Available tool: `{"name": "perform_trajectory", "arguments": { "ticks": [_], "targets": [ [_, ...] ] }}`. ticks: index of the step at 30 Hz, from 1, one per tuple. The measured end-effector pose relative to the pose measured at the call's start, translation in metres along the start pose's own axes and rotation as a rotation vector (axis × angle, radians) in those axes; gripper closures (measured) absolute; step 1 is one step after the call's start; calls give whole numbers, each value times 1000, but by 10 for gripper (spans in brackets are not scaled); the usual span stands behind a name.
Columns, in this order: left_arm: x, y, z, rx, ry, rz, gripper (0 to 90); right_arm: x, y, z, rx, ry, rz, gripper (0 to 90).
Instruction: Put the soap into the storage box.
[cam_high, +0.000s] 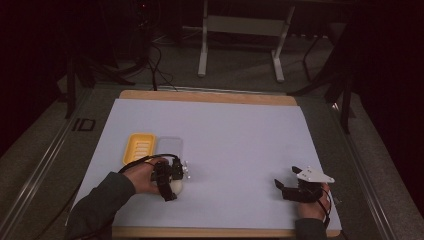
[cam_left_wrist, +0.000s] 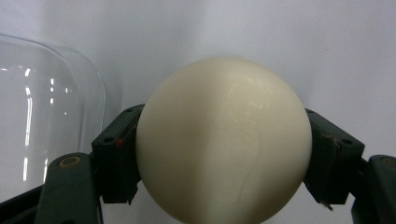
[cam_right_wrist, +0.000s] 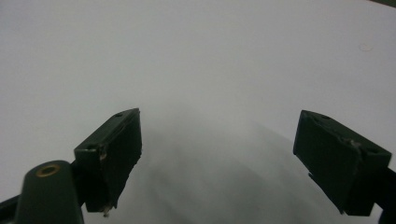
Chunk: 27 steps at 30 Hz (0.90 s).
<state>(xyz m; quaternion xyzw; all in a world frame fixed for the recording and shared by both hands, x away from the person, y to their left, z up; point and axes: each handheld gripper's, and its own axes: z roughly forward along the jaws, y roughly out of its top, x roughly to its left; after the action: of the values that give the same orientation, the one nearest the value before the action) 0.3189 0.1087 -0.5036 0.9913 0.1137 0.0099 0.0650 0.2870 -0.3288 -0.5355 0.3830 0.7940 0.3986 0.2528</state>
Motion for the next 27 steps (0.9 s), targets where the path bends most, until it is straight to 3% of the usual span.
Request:
{"name": "perform_trajectory", "arguments": {
  "ticks": [14,27],
  "targets": [
    [4,-6,-10,-13,8,-20,254,0,0,0,0,-1,1,154],
    [11,-14,-26,-44,52,-49,254,0,0,0,0,0,0,154]
  ]
}}
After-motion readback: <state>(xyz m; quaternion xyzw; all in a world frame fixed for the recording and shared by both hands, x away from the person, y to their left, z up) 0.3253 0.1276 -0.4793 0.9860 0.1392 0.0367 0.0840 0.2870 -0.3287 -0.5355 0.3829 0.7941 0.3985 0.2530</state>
